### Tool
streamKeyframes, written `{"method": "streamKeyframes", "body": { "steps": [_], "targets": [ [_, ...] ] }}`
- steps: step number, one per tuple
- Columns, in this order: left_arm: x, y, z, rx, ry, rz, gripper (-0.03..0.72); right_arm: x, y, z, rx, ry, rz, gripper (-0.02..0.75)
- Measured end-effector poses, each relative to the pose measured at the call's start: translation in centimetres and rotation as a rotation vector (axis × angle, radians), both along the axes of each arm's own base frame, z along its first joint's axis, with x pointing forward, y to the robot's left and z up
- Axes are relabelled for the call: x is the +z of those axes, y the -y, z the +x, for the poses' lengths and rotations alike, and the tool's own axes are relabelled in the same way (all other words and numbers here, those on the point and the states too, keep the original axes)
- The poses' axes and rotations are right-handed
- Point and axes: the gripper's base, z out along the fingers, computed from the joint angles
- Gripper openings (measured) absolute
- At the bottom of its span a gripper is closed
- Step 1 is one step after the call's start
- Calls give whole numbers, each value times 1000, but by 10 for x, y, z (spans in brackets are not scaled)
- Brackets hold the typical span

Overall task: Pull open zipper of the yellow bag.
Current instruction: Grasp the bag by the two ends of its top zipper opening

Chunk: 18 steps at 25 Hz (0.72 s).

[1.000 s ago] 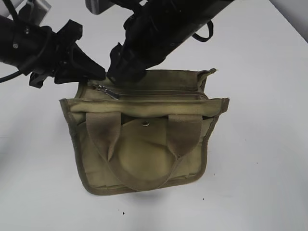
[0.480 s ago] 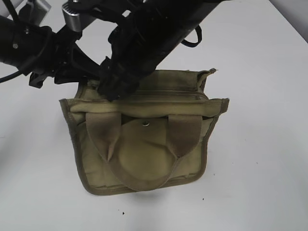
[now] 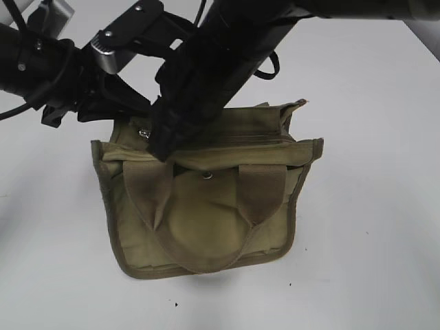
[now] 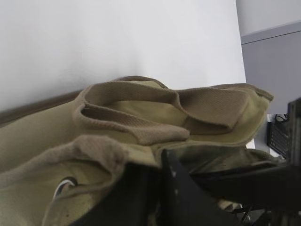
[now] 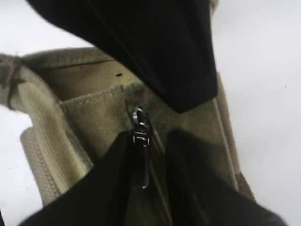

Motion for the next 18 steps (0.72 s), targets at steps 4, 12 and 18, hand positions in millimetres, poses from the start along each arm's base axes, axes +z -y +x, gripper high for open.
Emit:
{"method": "streamKeyframes", "body": {
  "steps": [4,12,18],
  "targets": [
    [0,0,0,-4,-3,-1,31,-2,2,-3,9,-32,-28,32],
    [0,1,-2,-13,-10,-5,29,2,6,-6,-15,-68,-43,2],
    [2,2,-1,-7,-13,-21,29,20,36,-4,-114,-117,-88,2]
  ]
}}
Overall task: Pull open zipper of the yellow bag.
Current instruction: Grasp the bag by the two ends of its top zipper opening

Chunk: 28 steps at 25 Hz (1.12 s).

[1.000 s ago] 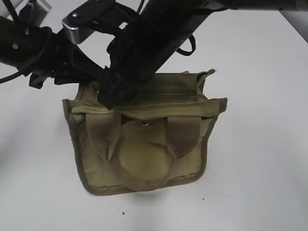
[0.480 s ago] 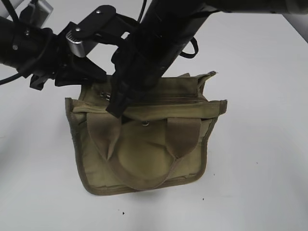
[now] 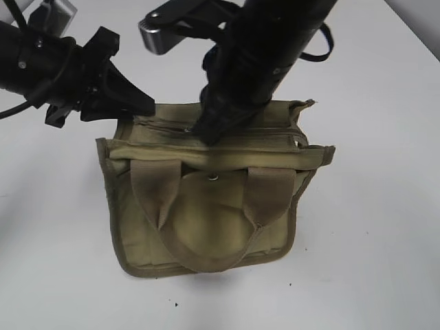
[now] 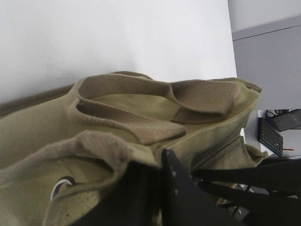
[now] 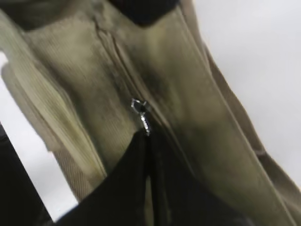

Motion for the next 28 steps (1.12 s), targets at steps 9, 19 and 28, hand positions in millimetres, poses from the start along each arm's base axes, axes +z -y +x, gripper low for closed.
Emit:
{"method": "streamKeyframes", "body": {
  "steps": [9,19,28],
  "targets": [
    [0,0,0,1,1,1,29,24,71,9,-198,-145,-75,2],
    [0,0,0,4,7,6,29,28,116,26,-332,-168,-81,2],
    [0,-1,0,2,8,9,50,29,120,27,-418,-209,-37,63]
  ]
}}
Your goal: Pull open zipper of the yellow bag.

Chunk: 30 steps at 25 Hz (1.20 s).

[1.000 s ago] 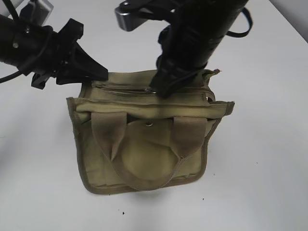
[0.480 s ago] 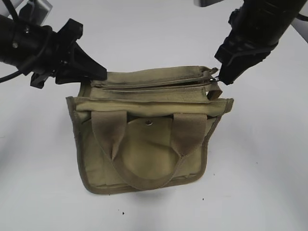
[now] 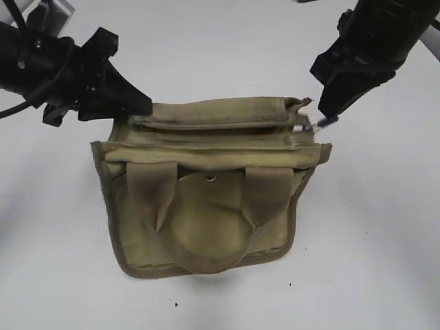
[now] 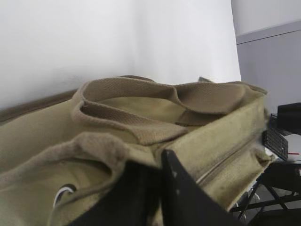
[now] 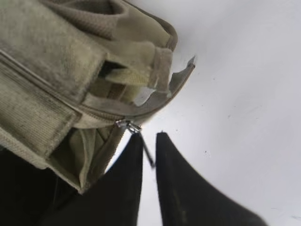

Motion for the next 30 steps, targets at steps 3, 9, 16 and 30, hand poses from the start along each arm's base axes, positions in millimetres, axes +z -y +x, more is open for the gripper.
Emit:
{"method": "streamKeyframes", "body": {
  "steps": [3,9,16,30],
  "targets": [
    [1,0,-1,-5,1,0,168,8,0,-4,-14,10,31,302],
    [20,-2,-14,-46,47,-2,458,41,6,-24,-95,76,87,606],
    [76,-24,-57,-112,325,152,485,94,20,-64,-166,209,178,598],
    [144,-114,-209,129,579,618,485,50,72,-199,-173,234,144,594]
  ]
}}
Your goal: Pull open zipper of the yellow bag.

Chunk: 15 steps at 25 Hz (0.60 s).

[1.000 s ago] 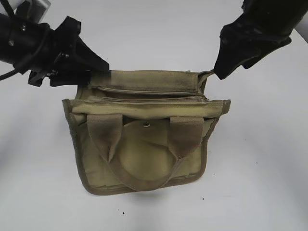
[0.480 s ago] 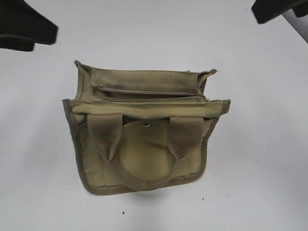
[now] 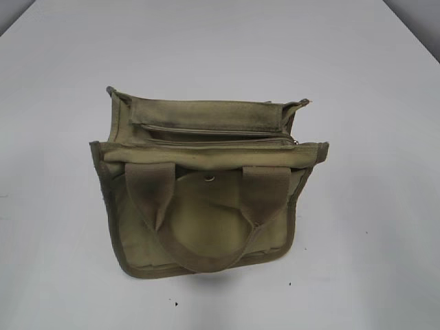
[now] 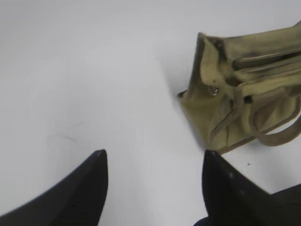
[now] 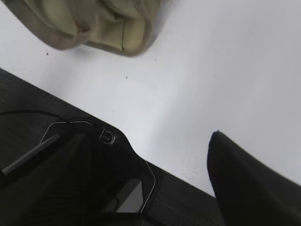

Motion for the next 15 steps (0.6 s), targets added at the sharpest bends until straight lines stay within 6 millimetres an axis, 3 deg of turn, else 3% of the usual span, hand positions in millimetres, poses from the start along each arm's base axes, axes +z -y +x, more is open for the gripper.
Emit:
{"method": "streamKeyframes", "body": {
  "steps": [4,8,12,15],
  "targets": [
    [-23,-15,-31,58,0,36,485,-26,16,-45,0,43,13,594],
    [-66,-22,-54,72,-33,35,485,-48,28,-79,0,110,35,594],
    [-101,-27,-73,75,-27,30,485,-58,39,-104,-6,219,49,594],
    [-114,-28,-81,71,22,6,485,-64,44,-114,-13,276,50,594]
  ]
}}
